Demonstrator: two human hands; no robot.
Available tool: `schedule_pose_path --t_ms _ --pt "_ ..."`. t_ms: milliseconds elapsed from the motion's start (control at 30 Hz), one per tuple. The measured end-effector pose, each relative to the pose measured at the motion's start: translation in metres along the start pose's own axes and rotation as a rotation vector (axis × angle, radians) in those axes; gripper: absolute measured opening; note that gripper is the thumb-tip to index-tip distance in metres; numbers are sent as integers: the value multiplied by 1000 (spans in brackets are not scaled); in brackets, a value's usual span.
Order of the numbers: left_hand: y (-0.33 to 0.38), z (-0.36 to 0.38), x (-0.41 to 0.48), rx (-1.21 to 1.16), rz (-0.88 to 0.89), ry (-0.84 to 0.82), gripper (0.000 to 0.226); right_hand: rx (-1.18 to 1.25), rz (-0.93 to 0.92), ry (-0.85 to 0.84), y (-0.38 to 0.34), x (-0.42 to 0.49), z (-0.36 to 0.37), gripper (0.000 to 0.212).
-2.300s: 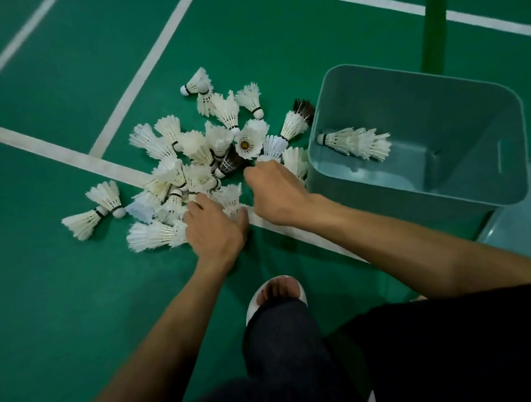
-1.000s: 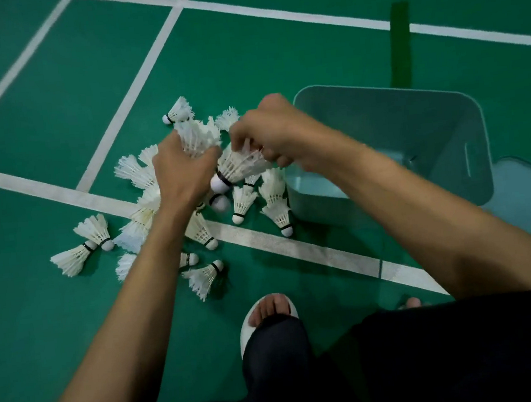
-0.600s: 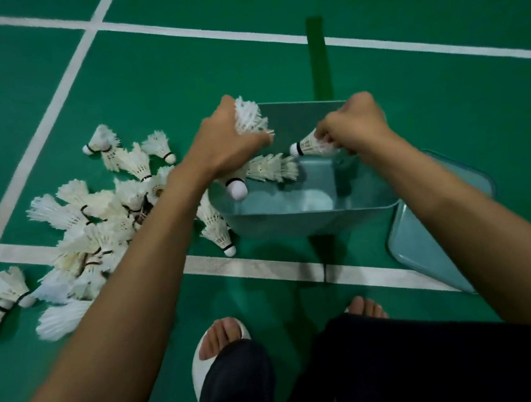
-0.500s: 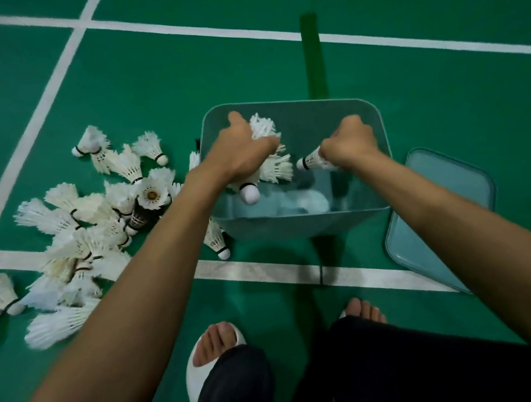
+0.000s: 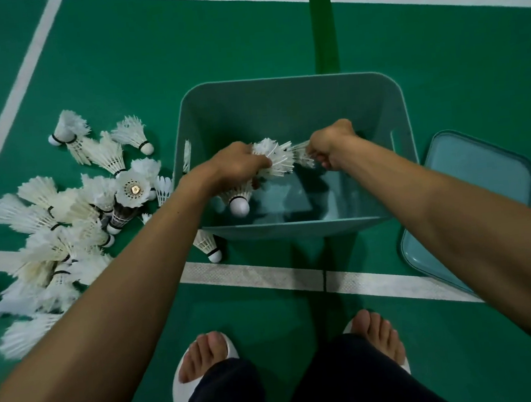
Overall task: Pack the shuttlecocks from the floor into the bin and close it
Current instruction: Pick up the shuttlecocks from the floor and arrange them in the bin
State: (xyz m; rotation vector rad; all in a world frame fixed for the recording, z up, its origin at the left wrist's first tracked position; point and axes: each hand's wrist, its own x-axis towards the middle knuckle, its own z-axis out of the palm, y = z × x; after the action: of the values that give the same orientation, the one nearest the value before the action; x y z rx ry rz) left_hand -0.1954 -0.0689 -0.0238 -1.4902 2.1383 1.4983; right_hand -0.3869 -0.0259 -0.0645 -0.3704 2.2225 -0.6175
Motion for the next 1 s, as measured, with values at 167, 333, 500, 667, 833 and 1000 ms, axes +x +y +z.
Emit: schedule_pose_path --t_ms 167,333,500,667,833,1000 --pt "-3 0 13 56 70 23 45 -50 -59 -100 -5 1 8 14" --pt "0 6 20 43 96 -2 62 106 -48 -182 -7 2 5 25" --pt "-3 11 21 -7 143 3 50 71 -62 -79 -10 -3 -14 18" --pt "0 16 12 -53 250 9 34 15 -194 -259 -17 -38 -38 36" --pt "6 22 -4 15 228 27 44 -249 -333 -391 -17 -58 -58 25" --pt "-8 14 0 60 74 187 40 -578 -369 81 -13 -43 -70 8"
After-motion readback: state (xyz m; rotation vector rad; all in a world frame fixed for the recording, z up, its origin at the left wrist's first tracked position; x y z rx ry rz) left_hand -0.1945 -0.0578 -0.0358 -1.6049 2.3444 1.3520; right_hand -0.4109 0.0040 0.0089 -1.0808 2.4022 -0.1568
